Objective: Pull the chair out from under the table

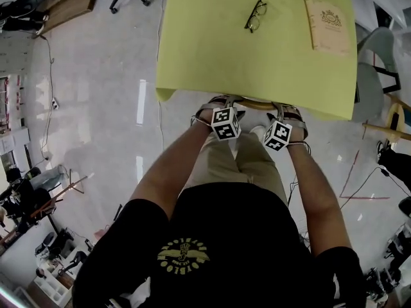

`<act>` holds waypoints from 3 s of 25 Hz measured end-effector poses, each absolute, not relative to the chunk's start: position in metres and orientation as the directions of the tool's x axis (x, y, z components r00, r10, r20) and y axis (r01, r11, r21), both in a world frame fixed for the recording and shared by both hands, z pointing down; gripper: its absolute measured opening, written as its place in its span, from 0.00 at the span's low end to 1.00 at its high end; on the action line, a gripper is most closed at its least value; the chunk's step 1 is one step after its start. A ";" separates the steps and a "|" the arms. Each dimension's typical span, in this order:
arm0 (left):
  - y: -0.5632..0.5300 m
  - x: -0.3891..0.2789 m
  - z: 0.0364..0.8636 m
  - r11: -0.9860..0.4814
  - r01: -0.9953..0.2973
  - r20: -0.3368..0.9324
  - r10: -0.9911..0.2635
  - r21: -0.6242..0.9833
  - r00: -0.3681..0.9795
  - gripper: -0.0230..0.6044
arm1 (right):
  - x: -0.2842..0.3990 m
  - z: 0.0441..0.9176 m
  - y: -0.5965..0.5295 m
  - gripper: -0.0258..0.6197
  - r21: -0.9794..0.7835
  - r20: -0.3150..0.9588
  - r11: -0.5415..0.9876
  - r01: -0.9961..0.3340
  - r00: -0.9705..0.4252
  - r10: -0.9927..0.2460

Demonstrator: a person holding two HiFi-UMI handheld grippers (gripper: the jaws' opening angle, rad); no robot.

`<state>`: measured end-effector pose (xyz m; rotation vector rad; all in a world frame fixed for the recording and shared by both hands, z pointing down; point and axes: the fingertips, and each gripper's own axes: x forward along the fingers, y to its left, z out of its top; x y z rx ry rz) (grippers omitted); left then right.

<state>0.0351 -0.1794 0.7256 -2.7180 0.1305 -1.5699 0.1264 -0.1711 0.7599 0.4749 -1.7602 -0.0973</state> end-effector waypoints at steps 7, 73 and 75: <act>-0.180 0.034 0.731 -0.997 -0.066 0.861 -0.067 -0.039 0.504 0.28 | 0.124 0.776 -0.178 0.35 0.331 0.908 0.907 -0.259 -0.174 -0.382; -0.152 0.005 0.791 -0.939 0.341 0.980 0.102 0.038 0.171 0.35 | 0.143 0.784 -0.120 0.41 -0.028 0.970 0.936 -0.351 -0.237 -0.060; -0.148 0.003 0.792 -0.938 0.345 0.983 0.099 0.040 0.155 0.35 | 0.142 0.785 -0.114 0.40 -0.048 0.972 0.938 -0.343 -0.233 -0.035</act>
